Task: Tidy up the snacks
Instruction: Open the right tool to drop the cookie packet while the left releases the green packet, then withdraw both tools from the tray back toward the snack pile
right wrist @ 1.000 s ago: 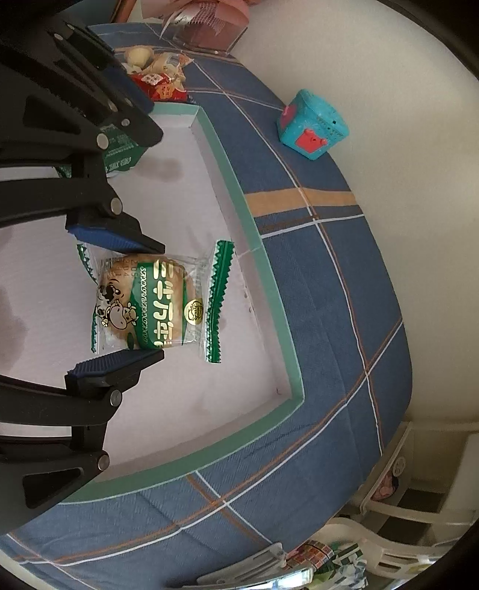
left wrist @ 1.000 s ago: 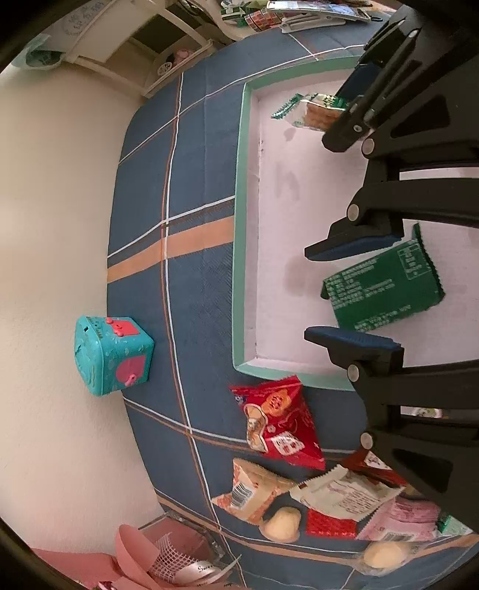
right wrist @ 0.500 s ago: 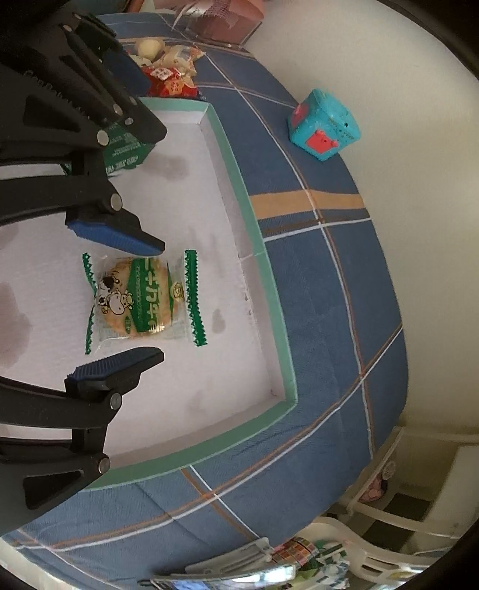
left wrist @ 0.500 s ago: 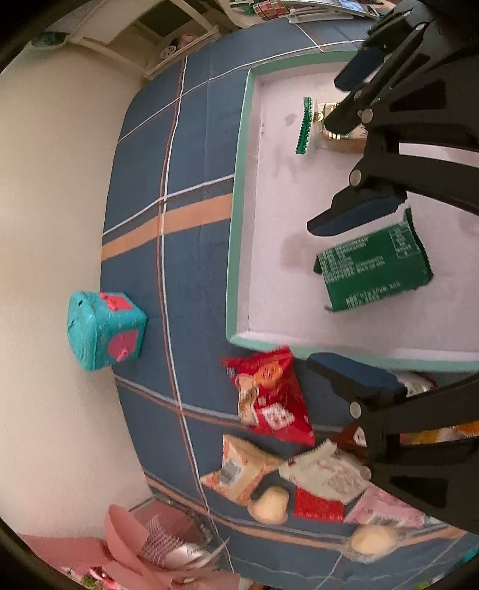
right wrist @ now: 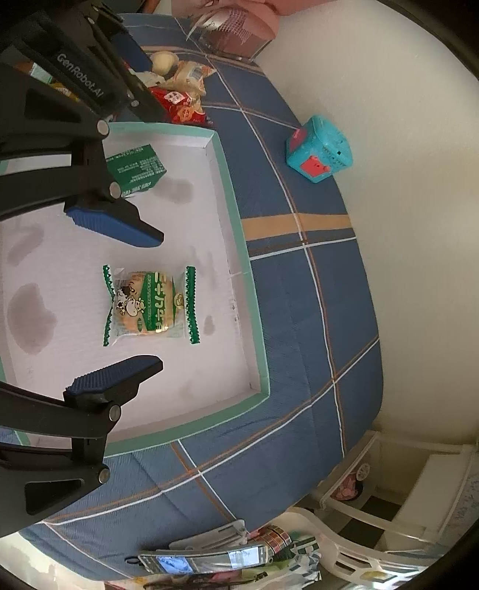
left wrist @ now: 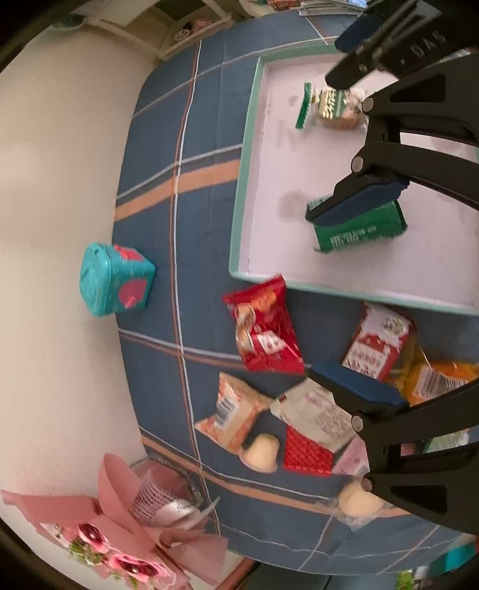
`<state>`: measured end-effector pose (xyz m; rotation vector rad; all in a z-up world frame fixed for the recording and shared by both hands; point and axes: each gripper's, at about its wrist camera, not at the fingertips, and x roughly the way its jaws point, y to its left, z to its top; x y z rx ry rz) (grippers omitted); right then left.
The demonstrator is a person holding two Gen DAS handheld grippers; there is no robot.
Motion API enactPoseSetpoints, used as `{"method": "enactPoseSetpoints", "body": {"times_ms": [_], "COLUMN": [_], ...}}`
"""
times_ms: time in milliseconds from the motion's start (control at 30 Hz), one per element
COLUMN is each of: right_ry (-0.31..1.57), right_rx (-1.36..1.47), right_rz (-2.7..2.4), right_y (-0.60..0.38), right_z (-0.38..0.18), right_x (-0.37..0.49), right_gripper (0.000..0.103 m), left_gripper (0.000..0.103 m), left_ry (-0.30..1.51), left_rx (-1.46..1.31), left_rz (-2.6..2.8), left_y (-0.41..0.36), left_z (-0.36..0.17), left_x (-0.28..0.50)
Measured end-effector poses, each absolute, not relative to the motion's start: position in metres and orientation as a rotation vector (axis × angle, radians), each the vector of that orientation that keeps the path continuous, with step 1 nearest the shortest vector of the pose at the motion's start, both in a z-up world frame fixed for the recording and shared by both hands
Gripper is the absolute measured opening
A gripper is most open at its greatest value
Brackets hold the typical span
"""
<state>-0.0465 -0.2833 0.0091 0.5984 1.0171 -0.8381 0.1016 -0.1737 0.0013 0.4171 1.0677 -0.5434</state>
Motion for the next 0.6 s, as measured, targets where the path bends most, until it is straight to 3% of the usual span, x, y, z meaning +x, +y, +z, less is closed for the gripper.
{"method": "enactPoseSetpoints", "body": {"times_ms": [233, 467, 600], "right_ry": [1.057, 1.106, 1.130], "right_rx": [0.589, 0.564, 0.553], "right_rz": [-0.830, -0.831, -0.827], "right_y": [-0.281, -0.279, -0.278], "right_z": [0.002, -0.013, -0.021], "right_x": [-0.041, -0.035, -0.032], "right_gripper": [0.065, 0.087, 0.089], "left_gripper": [0.077, 0.088, 0.092], "left_ry": [1.091, 1.114, 1.125], "left_rx": [0.394, 0.382, 0.369], "left_rz": [-0.497, -0.470, -0.447], "left_y": [-0.159, -0.152, -0.149], "left_z": [-0.002, -0.013, -0.019], "left_x": [0.114, 0.123, 0.128]}}
